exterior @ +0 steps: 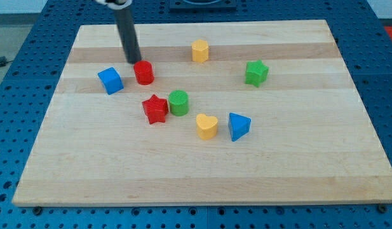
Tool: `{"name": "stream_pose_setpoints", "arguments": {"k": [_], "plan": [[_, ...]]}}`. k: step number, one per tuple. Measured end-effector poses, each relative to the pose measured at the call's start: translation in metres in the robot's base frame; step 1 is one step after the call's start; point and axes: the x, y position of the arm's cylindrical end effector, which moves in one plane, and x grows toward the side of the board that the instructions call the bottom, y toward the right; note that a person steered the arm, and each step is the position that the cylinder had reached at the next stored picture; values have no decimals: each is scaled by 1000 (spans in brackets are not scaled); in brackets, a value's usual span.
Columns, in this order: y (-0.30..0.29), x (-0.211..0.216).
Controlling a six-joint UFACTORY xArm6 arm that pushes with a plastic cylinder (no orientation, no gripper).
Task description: Push the red circle towards center
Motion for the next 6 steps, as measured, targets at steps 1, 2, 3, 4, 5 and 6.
{"name": "stream_pose_setpoints", "arguments": {"k": [1, 2, 3, 4, 5, 6], "plan": [[9, 39], [59, 47], [88, 46], [69, 40], [53, 10], [73, -14]]}}
